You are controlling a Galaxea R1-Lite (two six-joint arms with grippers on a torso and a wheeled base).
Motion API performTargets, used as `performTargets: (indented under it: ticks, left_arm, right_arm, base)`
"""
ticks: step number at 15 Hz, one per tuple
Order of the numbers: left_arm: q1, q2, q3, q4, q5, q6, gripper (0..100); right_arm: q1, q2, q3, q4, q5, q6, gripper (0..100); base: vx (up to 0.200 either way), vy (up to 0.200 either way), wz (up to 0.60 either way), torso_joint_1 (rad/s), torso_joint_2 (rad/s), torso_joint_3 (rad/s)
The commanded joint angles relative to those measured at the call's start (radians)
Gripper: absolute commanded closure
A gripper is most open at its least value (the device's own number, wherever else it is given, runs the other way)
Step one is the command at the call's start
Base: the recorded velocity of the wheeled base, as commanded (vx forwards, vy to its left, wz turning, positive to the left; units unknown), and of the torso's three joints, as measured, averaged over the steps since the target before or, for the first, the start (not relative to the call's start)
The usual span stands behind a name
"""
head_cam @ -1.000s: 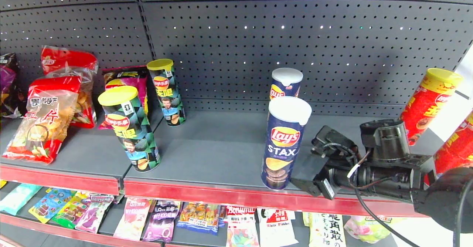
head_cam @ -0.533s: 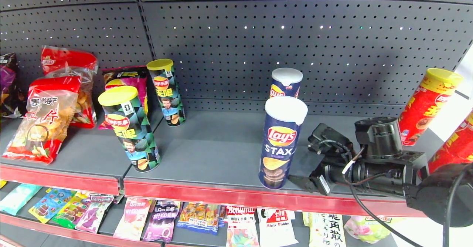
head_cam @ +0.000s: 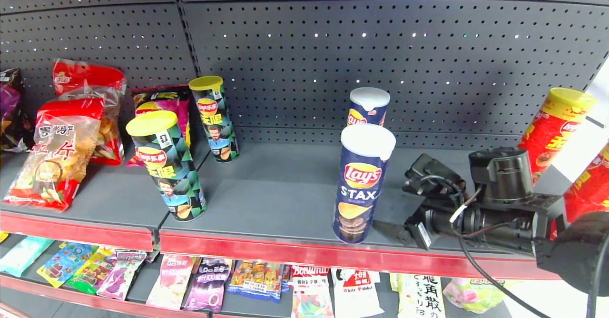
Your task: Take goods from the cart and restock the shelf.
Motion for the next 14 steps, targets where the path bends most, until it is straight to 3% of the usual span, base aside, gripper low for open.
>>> performTargets:
  ticks: [1,7,8,10,11,12,13,14]
  left_arm:
    - [0.000,0.000,0.000,0.000,0.000,0.000,0]
    - [0.000,0.000,0.000,0.000,0.000,0.000,0]
    - [-0.001,0.000,0.000,0.000,0.000,0.000,0]
    - [0.000,0.000,0.000,0.000,0.000,0.000,0]
    - [-0.001,0.000,0.000,0.000,0.000,0.000,0]
    - [-0.001,0.000,0.000,0.000,0.000,0.000,0]
    - [-0.001,0.000,0.000,0.000,0.000,0.000,0]
    - [-0.001,0.000,0.000,0.000,0.000,0.000,0]
  right_arm:
    - [-0.001,-0.133,0.024,-0.002,0.000,0.026,0]
    - [-0.001,-0.517,0.249,0.010,0.023,0.096,0]
    - [-0.056,-0.693,0.367,0.027,0.085,0.090,0]
    - [-0.185,-0.868,0.442,0.096,0.151,0.083,0]
    - [-0.274,-0.983,0.467,0.161,0.155,0.083,0]
    - [-0.274,-0.983,0.467,0.161,0.155,0.083,0]
    - [-0.366,-1.146,0.495,0.268,0.143,0.089,0]
    - [-0.366,-1.146,0.495,0.268,0.143,0.089,0]
  base:
    - [0.000,0.000,0.00,0.000,0.00,0.000]
    - [0.000,0.000,0.00,0.000,0.00,0.000]
    - [0.000,0.000,0.00,0.000,0.00,0.000]
    - [0.000,0.000,0.00,0.000,0.00,0.000]
    - [0.000,0.000,0.00,0.000,0.00,0.000]
    - [0.000,0.000,0.00,0.000,0.00,0.000]
    - [0.000,0.000,0.00,0.000,0.00,0.000]
    - [0.000,0.000,0.00,0.000,0.00,0.000]
